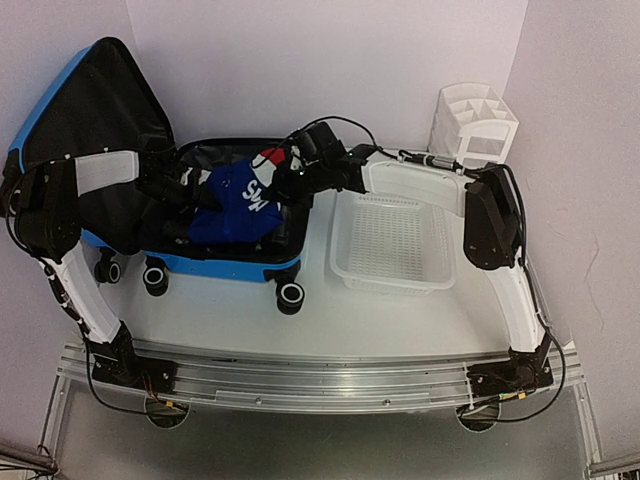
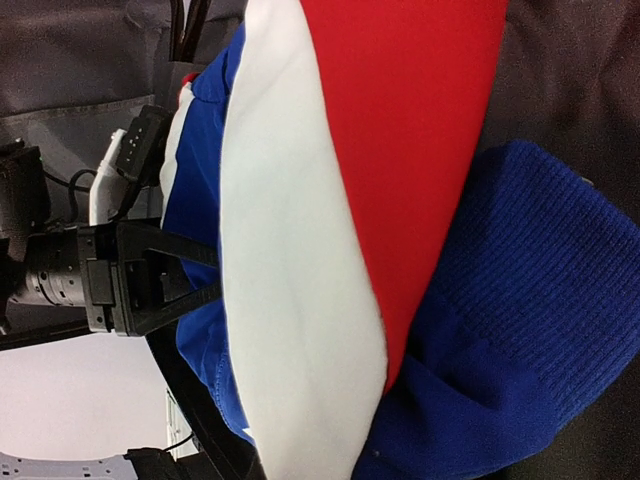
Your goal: Open, take out, and arrange the luggage
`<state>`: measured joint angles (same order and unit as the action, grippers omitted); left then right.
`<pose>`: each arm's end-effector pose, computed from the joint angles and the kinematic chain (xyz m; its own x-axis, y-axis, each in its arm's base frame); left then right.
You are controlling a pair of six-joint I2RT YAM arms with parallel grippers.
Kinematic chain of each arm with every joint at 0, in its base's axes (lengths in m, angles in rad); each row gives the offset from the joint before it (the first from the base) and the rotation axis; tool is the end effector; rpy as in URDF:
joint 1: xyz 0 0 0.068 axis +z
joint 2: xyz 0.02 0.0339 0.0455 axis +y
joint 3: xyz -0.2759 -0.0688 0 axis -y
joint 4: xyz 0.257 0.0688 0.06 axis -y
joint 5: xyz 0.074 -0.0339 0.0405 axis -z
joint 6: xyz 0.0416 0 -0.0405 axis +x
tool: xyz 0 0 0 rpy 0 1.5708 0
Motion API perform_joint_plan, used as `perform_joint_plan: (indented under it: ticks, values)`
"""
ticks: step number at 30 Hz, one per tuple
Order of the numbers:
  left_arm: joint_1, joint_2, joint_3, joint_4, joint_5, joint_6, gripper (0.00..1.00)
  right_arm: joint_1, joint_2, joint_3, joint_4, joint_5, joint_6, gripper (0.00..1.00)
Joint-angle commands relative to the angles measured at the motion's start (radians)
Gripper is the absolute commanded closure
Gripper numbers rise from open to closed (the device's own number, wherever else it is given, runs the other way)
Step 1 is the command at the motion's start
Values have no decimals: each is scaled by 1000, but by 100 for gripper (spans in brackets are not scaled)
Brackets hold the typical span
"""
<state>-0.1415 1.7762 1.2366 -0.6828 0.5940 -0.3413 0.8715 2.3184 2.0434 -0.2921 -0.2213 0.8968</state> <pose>0.3577 -0.0745 0.2011 -0.9793 -0.1407 -0.1456 -0.0231 0.7921 -0.6100 0.3585 0.4405 0.2422 -0.8923 0.1234 -0.4343 -0.2702 0.6247 0.7326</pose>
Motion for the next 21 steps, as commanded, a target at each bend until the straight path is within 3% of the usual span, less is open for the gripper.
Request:
perform_joint_plan:
  ticks: [1,6,12,17,21]
  values:
    - [-13,64,-46,22,-28,-19,41,-12,-42,31,35,-1,11,100]
    - [-50,55,-31,98,68,-64,47,-11,-23,52,35,-7,21,100]
    - [-59,11,10,105,108,-72,72,-11,-17,65,34,-7,18,100]
    - [-59,1,8,93,140,-82,99,-12,-7,85,35,-14,21,100]
    - [-59,-31,50,63,142,-72,100,-12,-24,87,33,-10,11,100]
